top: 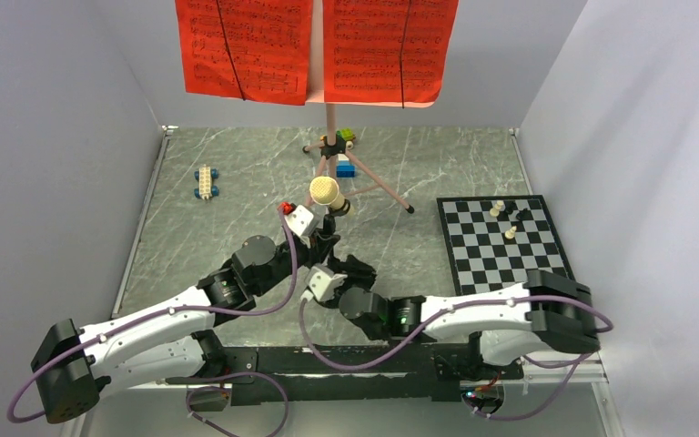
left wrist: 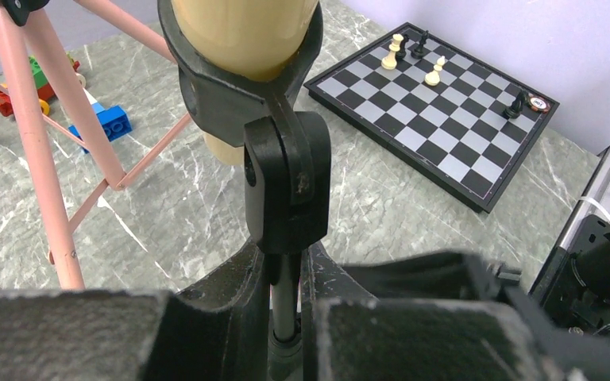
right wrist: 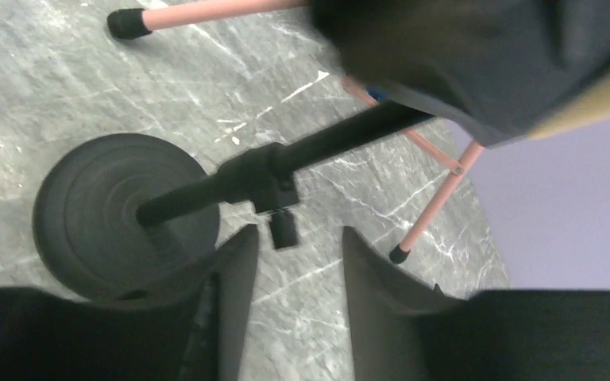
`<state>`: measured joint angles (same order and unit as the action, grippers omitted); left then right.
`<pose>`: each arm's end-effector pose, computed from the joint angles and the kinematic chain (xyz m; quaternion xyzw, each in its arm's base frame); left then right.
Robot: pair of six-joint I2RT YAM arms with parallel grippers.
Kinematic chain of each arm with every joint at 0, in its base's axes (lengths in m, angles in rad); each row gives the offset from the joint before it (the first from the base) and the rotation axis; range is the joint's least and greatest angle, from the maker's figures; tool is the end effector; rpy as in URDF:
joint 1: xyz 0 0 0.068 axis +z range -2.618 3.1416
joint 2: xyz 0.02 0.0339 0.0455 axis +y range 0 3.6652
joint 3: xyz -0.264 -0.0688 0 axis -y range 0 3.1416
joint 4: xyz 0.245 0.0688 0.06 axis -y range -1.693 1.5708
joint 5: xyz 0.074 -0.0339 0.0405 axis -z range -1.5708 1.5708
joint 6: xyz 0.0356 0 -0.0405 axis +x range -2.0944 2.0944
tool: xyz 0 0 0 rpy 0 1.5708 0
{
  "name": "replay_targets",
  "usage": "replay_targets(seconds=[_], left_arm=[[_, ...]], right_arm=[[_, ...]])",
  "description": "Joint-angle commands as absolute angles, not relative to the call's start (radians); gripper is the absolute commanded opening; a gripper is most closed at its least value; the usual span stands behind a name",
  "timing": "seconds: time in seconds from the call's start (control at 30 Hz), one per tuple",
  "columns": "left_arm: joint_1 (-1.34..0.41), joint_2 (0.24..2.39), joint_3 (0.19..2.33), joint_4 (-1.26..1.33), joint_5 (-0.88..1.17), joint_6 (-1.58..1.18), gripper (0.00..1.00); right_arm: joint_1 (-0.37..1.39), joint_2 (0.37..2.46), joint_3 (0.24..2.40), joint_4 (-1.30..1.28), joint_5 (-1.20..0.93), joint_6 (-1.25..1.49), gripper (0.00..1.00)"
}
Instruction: Pack up the instrument practice props
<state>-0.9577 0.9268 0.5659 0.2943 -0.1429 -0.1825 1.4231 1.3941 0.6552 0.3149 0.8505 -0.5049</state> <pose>0.1312 -0.1777 0.2870 0.2302 0.6928 -0.3239 0.6018 0.0683 0.2769 0.2126 -0.5010 0.6202 -0.0917 0.5966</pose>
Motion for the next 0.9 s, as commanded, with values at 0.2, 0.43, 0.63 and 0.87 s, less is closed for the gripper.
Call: replay_targets(seconds=[0.2,0.43,0.63,0.87], left_arm=[[-0.969,0.968,0.518,0.198,-0.115,-0.255,0.00],[-0.972,0.923,0.484,0.263,-0.118,-0.235,0.00],[-0.981,0.885,0.457,0.320,-0.132,-0.193,0.00],[-1.006,0.876,0.442,0.354,-0.152,-0.157,0.00]], right_arm=[[1.383,1.052,0.657,0.008,0.709,-0.027,0.75],[0.989,0.896,0.551,0.064,0.076,0.432,0.73],[0.802,0.988,0.532,0.223,-0.263,0.668,0.76],[0.698,1.145,0.479,0.508,-0.515,0.883,0.75]])
